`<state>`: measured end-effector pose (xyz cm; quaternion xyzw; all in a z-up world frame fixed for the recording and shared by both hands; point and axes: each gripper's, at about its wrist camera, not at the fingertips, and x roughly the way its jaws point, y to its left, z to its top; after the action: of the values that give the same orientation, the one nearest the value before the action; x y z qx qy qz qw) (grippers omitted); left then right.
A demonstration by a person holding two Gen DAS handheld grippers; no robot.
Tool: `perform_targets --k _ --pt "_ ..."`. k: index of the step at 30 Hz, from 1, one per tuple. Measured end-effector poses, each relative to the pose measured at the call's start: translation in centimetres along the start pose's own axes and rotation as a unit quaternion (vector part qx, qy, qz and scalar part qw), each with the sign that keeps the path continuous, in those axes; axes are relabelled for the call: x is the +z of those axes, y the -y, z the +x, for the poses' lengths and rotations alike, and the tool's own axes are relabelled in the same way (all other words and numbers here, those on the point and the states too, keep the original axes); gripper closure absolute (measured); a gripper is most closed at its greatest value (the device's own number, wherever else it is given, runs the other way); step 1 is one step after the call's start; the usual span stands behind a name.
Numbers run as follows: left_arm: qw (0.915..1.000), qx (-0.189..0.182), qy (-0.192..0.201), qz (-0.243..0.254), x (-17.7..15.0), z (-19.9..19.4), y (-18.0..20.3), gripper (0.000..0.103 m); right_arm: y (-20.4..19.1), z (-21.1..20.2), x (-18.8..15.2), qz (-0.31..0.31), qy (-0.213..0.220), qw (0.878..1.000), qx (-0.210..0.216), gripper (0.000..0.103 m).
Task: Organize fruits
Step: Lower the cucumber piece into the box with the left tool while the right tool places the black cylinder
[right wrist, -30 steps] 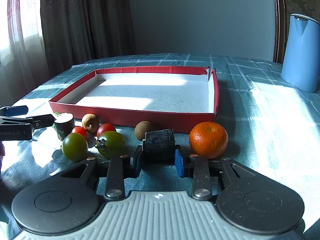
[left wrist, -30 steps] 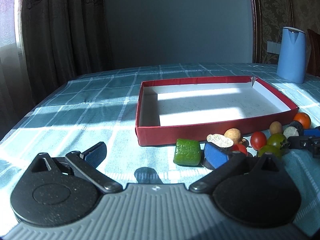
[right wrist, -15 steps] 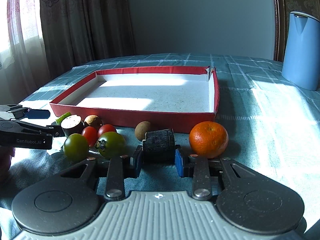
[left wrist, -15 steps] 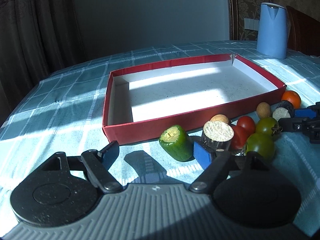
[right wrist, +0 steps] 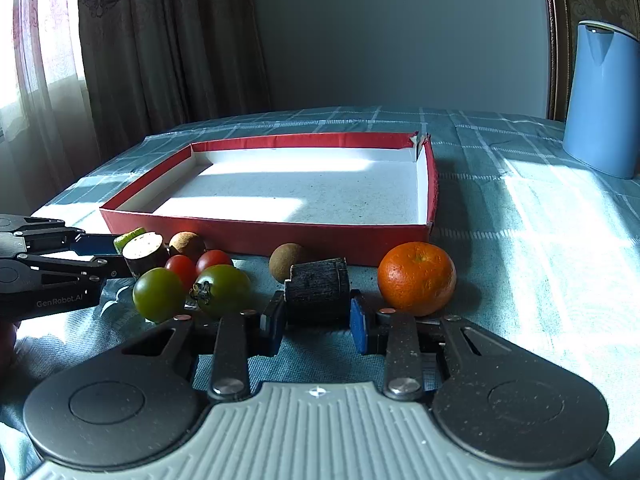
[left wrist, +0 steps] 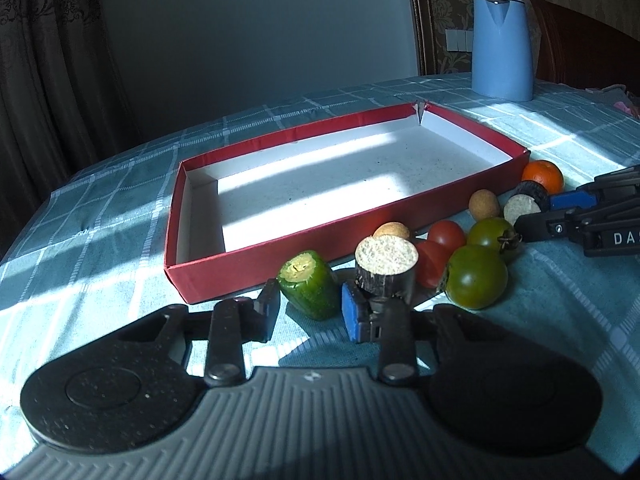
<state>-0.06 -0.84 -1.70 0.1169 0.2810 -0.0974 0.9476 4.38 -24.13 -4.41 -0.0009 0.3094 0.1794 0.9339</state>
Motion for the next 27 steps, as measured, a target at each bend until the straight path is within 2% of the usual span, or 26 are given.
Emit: perform_targets --k 5,10,15,18,20,24,27 --pt "0.9995 0.023 0.023 -0.002 -0.2 -1.0 0.1 0.073 0.1 -0.3 0.0 0.003 0.009 1.0 0.0 0.071" --pt "0.9989 0.02 0.037 -0.022 0.2 -2.3 0.0 0.073 -0.2 -1.0 -0.1 -0.001 0.03 1.0 -0.003 0.071" --pt "0.9976 0.015 0.056 -0.038 2.3 -2.6 -0.2 0.073 -1.5 -1.5 0.6 -0.031 0.06 0.997 -0.022 0.071" --pt "0.9966 0.024 0.061 -0.05 3.9 -1.6 -0.4 0.072 -2.6 -1.2 2.1 -0.071 0.083 0.992 -0.056 0.071" --pt "0.9962 0.029 0.058 -0.057 4.8 -0.4 -0.8 0.072 -2.7 -0.4 3.7 -0.08 0.087 0.991 -0.064 0.071" --pt "0.9952 0.058 0.035 -0.07 6.4 2.7 -1.7 0.072 -2.2 3.0 6.9 -0.087 0.076 0.99 -0.085 0.071" --pt "0.9941 0.068 0.015 -0.084 7.1 5.1 -2.7 0.072 -0.9 6.2 8.7 -0.062 0.045 0.994 -0.079 0.071"
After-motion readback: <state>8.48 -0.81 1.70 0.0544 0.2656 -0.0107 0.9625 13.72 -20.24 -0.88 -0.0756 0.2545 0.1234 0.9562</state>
